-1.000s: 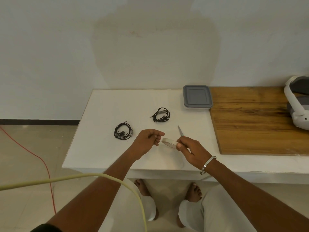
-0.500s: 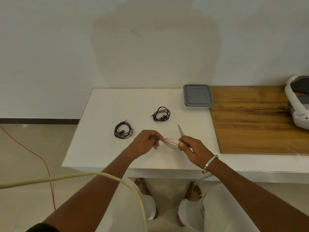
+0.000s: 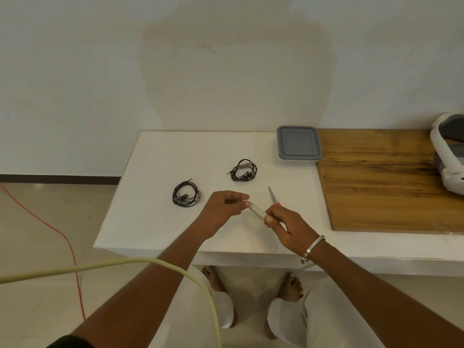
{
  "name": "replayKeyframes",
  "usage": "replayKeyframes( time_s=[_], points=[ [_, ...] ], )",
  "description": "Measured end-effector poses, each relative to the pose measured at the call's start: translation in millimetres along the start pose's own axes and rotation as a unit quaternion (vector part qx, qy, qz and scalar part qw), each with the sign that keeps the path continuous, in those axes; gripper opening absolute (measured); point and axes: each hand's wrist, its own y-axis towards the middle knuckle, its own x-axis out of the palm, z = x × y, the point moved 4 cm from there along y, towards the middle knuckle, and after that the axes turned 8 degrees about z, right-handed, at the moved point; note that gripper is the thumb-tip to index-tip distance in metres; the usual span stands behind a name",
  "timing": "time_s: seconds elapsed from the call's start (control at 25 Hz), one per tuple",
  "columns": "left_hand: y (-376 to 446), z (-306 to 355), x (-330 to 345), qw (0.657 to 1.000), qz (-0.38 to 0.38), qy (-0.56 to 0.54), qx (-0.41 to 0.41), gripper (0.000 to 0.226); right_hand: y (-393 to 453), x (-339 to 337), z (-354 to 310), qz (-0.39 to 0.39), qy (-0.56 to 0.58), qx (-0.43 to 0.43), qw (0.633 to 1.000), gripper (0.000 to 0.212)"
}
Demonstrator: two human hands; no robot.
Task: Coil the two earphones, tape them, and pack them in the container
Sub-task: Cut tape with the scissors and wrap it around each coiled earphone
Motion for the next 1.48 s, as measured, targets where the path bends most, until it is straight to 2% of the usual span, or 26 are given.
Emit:
replayKeyframes(
  time_s=[0.16, 0.36, 0.56, 0.76, 0.88, 0.96, 1.12, 1.36, 1.48],
  points=[
    [2, -1, -8, 0.997, 0.045, -0.060, 0.001, 0.021, -8, 10, -2, -0.039, -0.003, -0.012, 0.999, 0.015],
    [1, -5, -18, 0.997, 0.056, -0.043, -0.015, 0.022, -9, 15, -4, -0.027, 0.012, -0.007, 1.000, 0.017],
    [0, -9, -23, 0.972, 0.214, -0.071, -0.070, 0.020, -4, 12, 0, 0.010, 0.020, -0.004, 1.000, 0.015],
    [-34, -19, 1, 0.984, 0.174, -0.019, -0.042, 0.015, -5, 13, 2, 0.015, 0.015, -0.008, 1.000, 0.017],
    [-41, -30, 16, 0.981, 0.148, -0.068, -0.109, 0.034, -5, 15, 2, 0.013, 0.008, -0.004, 1.000, 0.014],
    [-40, -31, 24, 0.978, 0.136, -0.096, -0.123, 0.033, -6, 16, 1, 0.013, 0.008, -0.009, 1.000, 0.013],
    [-35, -24, 30, 0.967, 0.187, -0.146, -0.098, 0.028, -6, 18, -1, 0.005, 0.004, -0.013, 1.000, 0.016],
    [-28, -15, 26, 0.956, 0.209, -0.177, -0.107, 0.012, -5, 21, -3, -0.001, 0.002, -0.007, 1.000, 0.016],
    [-24, -14, 19, 0.961, 0.224, -0.134, -0.094, 0.009, -6, 21, -5, 0.004, 0.012, -0.009, 1.000, 0.017]
  ],
)
